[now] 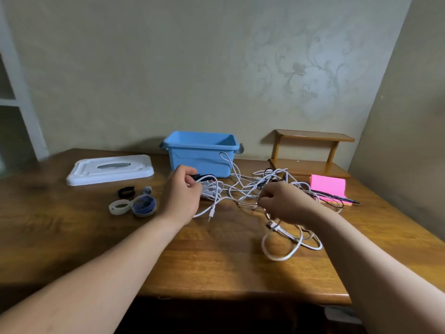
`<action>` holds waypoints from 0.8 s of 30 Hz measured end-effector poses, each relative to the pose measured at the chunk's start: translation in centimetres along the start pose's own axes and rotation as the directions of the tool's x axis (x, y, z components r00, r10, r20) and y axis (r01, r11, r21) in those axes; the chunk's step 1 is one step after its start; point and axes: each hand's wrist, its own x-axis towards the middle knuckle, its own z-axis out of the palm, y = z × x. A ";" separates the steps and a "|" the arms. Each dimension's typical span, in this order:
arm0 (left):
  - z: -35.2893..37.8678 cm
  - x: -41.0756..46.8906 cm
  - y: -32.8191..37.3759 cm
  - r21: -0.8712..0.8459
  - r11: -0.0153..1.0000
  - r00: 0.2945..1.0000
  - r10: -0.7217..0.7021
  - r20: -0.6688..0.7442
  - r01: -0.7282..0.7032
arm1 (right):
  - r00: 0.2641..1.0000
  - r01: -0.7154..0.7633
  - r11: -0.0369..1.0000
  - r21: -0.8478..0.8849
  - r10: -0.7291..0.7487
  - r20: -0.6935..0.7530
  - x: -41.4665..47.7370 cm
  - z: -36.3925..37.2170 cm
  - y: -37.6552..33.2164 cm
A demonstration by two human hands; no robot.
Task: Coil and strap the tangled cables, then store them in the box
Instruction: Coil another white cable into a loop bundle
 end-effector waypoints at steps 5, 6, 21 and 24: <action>0.1 -0.2 -1.8 0.013 0.998 0.993 0.060 0.098 -0.061 | 0.997 0.062 0.992 -0.108 -0.066 -0.039 1.1 1.4 -0.9; 0.2 -0.2 -2.0 0.008 0.996 0.991 0.084 0.100 -0.085 | 0.994 0.089 0.991 -0.102 -0.095 -0.058 1.3 1.6 -1.2; 0.0 4.1 -0.2 -0.341 0.938 0.963 0.029 0.268 0.066 | 0.962 0.271 0.791 0.549 -0.206 -0.177 7.2 5.8 -7.8; 0.3 6.0 0.1 -0.349 0.936 0.974 0.040 0.225 0.042 | 0.941 0.340 0.749 0.569 -0.264 -0.214 8.2 5.7 -8.6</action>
